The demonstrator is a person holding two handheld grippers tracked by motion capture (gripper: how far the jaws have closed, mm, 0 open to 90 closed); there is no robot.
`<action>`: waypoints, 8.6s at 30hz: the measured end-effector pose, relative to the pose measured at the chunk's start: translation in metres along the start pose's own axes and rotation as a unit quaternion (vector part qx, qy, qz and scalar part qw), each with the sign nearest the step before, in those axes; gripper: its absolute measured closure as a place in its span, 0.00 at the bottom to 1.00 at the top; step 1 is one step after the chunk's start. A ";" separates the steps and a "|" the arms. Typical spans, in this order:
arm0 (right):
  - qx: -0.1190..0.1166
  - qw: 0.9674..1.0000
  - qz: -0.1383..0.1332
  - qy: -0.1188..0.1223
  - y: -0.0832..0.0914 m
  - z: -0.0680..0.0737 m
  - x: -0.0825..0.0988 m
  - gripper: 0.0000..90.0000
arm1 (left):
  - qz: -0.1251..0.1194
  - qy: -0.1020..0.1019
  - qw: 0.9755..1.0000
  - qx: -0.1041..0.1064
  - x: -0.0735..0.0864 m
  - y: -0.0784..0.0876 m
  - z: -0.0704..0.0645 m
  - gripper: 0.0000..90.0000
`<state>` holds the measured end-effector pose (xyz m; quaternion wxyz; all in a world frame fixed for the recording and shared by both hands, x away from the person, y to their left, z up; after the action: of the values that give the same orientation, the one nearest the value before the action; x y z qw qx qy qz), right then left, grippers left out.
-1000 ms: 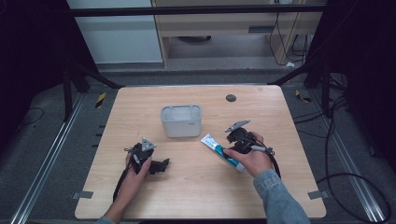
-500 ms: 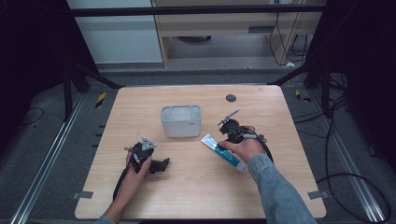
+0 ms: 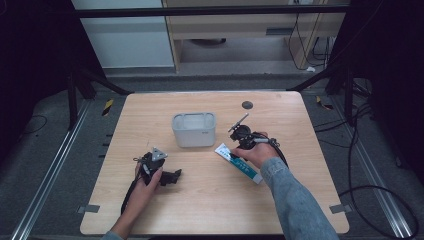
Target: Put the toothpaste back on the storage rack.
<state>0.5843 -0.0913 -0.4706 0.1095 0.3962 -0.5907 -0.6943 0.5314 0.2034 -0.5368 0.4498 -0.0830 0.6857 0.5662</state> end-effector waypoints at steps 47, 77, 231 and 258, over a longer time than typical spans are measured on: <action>-0.013 0.999 0.049 0.002 -0.040 0.018 0.000 0.69 | 0.000 -0.001 1.000 0.000 0.000 0.000 0.000 0.00; -0.007 0.997 -0.062 -0.045 0.019 0.009 0.015 0.89 | 0.000 -0.001 1.000 0.001 0.000 0.000 0.000 0.00; 0.060 0.910 -0.395 -0.107 0.057 0.055 -0.178 0.88 | -0.001 -0.002 1.000 0.004 -0.005 -0.005 0.000 0.00; 0.065 0.913 -0.388 -0.103 0.029 0.063 -0.169 0.88 | 0.000 -0.003 1.000 0.004 -0.005 -0.005 0.000 0.00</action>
<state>0.6443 0.0511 -0.3735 -0.2562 0.5266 -0.4421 -0.6794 0.5374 0.1999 -0.5367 0.4521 -0.0796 0.6869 0.5634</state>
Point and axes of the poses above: each handheld gripper's, and its own axes: y roughly backward along the jaws, x roughly out of its underside, z roughly to its left, the point moved 4 cm from there along -y, roughly forward along the jaws, and after that the axes turned 2 degrees about -x, right-handed, at the moved point
